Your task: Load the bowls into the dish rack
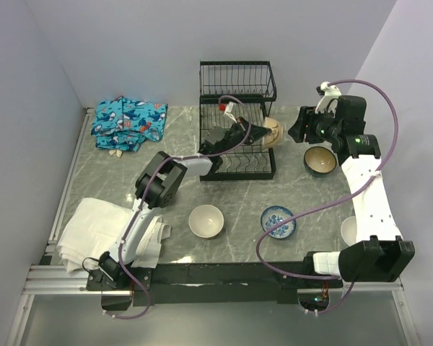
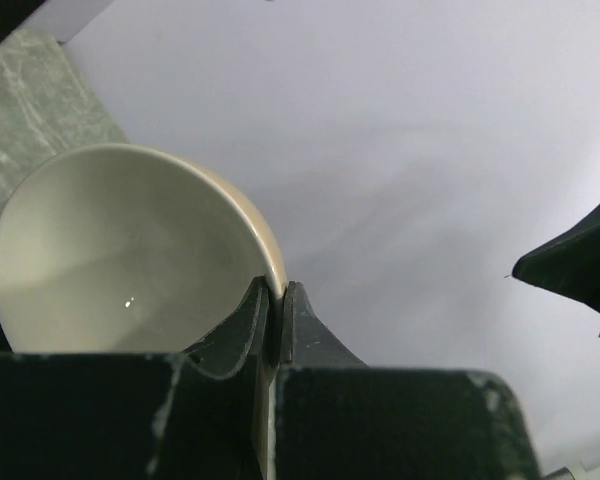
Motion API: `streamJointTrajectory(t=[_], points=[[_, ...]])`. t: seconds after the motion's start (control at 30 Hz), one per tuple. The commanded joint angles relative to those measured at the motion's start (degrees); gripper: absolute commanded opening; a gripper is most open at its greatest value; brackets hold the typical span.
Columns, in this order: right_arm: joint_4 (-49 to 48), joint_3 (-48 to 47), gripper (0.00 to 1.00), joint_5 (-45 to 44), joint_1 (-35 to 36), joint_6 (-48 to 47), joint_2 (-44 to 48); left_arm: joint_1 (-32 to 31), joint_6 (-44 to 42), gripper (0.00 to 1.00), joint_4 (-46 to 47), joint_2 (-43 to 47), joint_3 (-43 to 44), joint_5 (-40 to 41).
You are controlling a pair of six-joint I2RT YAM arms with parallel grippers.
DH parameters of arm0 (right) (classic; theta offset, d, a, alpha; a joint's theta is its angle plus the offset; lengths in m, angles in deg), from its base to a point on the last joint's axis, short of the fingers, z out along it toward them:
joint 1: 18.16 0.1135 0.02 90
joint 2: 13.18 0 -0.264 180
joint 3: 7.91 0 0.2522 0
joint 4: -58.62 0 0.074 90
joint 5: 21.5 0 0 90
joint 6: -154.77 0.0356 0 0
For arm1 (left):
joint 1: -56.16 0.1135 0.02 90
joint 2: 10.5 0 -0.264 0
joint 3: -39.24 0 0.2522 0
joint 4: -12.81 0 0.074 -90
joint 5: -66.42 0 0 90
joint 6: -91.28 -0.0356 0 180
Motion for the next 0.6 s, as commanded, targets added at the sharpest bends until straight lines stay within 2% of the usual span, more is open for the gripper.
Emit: streamJointTrajectory(t=[0.0, 0.3, 0.57], points=[[-2.9, 1.14, 0.63, 0.86, -0.55, 0.56, 3.09, 2.07, 2.76, 0.01, 12.02, 1.84, 1.09, -4.4], [-3.51, 2.55, 0.63, 1.04, -0.55, 0.82, 2.74, 2.24, 0.83, 0.01, 8.51, -1.15, 4.68, -4.41], [-4.3, 2.81, 0.63, 1.04, -0.55, 0.82, 1.86, 1.98, -4.0, 0.01, 4.99, -1.15, 4.07, -0.89]])
